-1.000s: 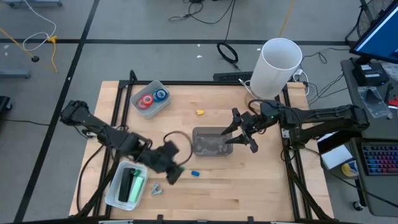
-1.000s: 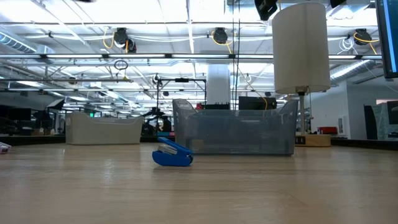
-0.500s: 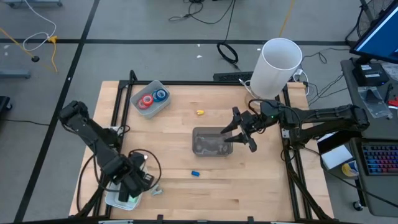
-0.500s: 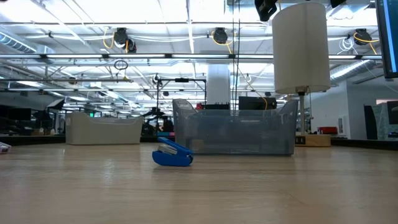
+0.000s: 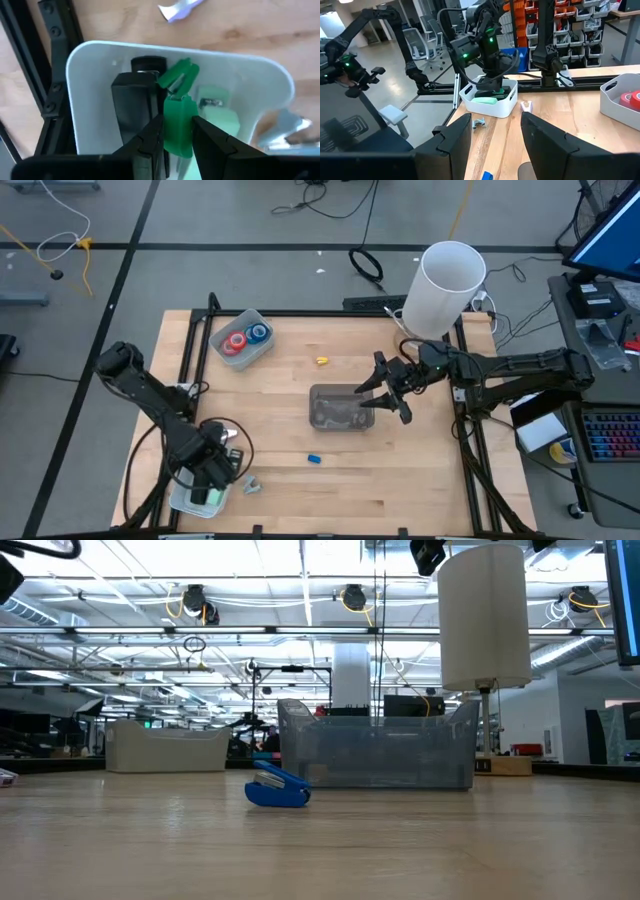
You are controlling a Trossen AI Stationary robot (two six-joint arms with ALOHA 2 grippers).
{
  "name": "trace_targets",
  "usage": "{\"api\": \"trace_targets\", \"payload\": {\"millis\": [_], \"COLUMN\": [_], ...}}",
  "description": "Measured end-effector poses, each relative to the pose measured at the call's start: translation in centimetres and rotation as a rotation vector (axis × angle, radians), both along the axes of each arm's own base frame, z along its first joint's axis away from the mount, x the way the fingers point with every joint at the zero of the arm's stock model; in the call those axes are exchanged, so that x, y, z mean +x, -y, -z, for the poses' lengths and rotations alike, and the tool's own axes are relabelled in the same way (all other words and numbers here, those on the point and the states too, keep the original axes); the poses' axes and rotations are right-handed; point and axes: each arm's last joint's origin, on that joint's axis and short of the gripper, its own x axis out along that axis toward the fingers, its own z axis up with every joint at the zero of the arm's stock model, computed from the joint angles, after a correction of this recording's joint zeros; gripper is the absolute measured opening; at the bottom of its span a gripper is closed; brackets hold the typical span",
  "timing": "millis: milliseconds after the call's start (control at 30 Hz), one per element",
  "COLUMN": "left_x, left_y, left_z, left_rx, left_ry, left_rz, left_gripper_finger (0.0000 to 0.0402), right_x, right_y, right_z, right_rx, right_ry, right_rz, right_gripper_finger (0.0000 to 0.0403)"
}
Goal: Pick and place Stapler, Stapler remover, tape
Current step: Put the small dark green stapler into the white bin
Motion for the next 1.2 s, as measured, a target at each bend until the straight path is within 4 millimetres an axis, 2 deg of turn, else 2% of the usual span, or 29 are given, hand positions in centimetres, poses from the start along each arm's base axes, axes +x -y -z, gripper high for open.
{"api": "trace_targets", "payload": {"millis": [467, 1100, 1200], "left_x": [0.7, 0.9, 1.0], "left_y": [-1.9, -1.7, -1.7], "left_z": [1.3, 1.5, 1.5], "left_rx": [0.027, -0.045, -0.046], "left_ry": [-0.037, -0.034, -0.032], "left_rz": [-0.079, -0.014, -0.010], "left_gripper_finger": [0.0092, 0.0094, 0.0108], "right_x": [0.0, 0.0, 0.0], "right_y": [0.0, 0.0, 0.0], "right_z": [0.0, 0.0, 0.0], "right_rx": [0.001, 0.015, 0.015], "right_ry": [0.000, -0.005, -0.005], "right_rz": [0.000, -0.001, -0.001], "right_gripper_finger": [0.0166, 0.0166, 0.0166]}}
